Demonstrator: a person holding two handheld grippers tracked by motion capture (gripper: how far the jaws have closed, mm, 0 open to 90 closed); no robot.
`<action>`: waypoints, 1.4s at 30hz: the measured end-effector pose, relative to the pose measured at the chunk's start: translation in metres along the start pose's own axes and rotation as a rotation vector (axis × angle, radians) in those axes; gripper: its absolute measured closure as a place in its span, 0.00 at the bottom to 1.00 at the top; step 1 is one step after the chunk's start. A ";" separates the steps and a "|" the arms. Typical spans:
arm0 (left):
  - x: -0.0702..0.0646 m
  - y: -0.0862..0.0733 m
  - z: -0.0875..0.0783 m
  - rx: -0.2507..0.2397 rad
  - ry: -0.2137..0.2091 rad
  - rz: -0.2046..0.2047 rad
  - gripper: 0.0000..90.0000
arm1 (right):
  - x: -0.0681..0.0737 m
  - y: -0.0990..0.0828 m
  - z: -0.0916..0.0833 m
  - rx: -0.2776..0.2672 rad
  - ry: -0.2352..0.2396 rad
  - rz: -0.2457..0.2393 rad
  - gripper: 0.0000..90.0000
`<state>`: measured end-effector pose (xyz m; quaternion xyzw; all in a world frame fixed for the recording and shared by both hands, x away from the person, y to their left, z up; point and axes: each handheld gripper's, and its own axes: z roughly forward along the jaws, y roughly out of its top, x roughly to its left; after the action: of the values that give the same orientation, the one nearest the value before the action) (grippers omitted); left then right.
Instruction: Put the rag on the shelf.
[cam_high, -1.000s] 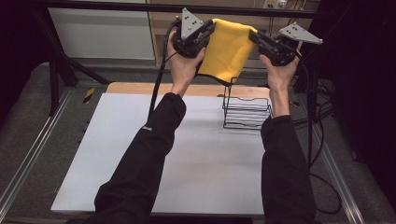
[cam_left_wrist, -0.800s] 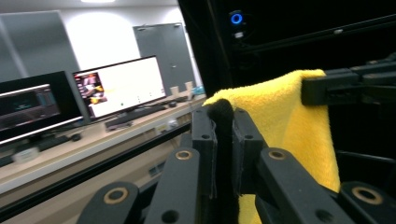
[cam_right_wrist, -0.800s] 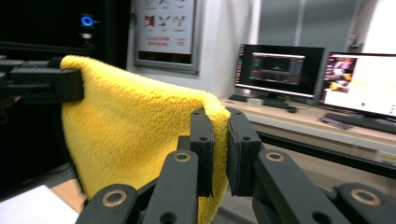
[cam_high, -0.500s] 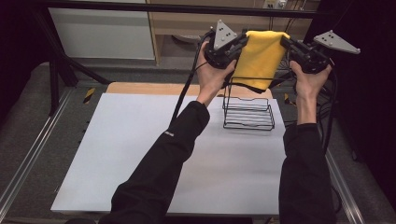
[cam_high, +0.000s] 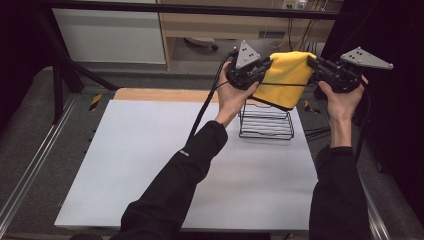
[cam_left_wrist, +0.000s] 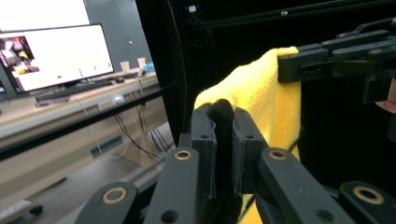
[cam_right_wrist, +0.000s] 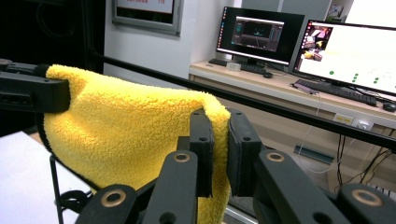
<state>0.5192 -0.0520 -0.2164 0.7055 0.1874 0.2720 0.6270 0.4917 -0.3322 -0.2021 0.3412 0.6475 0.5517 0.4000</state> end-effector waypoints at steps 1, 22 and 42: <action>0.000 -0.002 0.000 0.006 -0.005 -0.010 0.90 | 0.001 -0.001 0.000 0.004 0.004 0.001 0.92; -0.015 -0.010 -0.028 0.043 -0.072 0.046 0.90 | 0.021 -0.007 -0.025 0.006 0.054 -0.060 0.91; -0.019 -0.005 -0.035 0.067 -0.080 0.061 0.91 | 0.027 0.006 -0.022 -0.026 0.048 -0.055 0.91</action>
<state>0.4829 -0.0360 -0.2219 0.7417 0.1497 0.2561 0.6016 0.4597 -0.3171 -0.1982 0.3047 0.6589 0.5568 0.4036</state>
